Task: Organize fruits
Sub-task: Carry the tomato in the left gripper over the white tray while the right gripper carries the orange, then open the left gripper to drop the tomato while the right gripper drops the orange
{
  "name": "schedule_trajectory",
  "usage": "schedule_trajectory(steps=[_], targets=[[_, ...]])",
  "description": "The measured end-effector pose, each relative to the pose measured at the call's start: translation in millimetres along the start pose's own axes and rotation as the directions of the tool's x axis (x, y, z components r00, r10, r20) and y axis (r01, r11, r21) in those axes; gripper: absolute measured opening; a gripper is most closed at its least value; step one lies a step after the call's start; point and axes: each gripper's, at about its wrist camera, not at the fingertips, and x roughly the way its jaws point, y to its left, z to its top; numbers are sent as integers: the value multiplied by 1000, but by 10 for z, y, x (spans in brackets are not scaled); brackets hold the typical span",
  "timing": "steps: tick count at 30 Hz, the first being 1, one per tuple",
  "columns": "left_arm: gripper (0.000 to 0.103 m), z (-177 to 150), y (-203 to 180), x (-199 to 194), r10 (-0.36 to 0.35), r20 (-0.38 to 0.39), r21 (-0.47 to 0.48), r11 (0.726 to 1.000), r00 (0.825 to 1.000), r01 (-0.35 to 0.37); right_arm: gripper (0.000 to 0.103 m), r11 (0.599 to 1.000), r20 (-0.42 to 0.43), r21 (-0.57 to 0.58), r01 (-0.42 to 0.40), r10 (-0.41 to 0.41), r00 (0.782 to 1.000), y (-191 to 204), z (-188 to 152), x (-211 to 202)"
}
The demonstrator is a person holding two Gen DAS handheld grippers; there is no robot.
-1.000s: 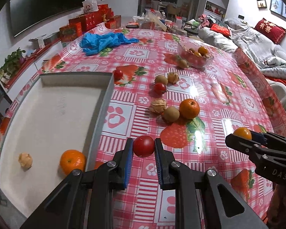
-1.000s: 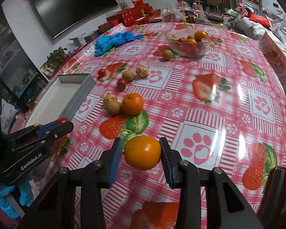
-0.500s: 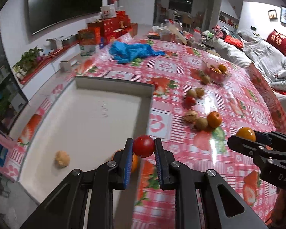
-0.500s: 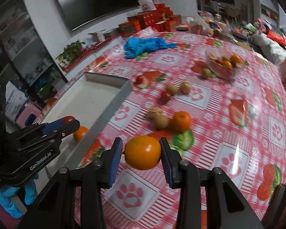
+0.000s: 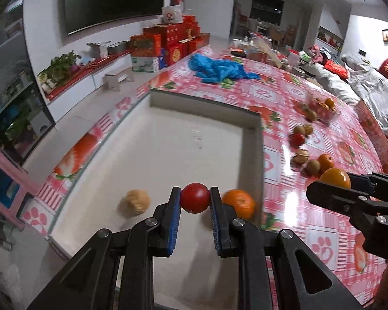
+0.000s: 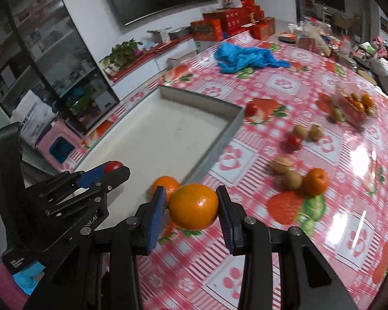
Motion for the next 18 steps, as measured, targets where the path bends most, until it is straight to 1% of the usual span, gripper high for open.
schedule_trajectory(steps=[3, 5, 8, 12, 16, 18], targets=[[23, -7, 128, 38, 20, -6, -25, 999, 1000, -20, 43, 1000, -27, -2, -27, 27, 999, 104, 65, 159], [23, -19, 219, 81, 21, -18, -48, 999, 1000, -22, 43, 999, -39, 1, -36, 36, 999, 143, 93, 233], [23, -42, 291, 154, 39, -36, -51, 998, 999, -41, 43, 999, -57, 13, -53, 53, 997, 190, 156, 374], [23, -50, 327, 204, 46, -47, -53, 997, 998, -48, 43, 999, -79, 4, -52, 53, 995, 244, 218, 517], [23, -72, 321, 243, 54, -58, -47, 997, 997, -57, 43, 998, -98, 23, -65, 67, 993, 235, 257, 642], [23, -73, 310, 244, 59, -51, -37, 997, 997, -61, 44, 997, -104, 33, -67, 70, 992, 226, 269, 689]])
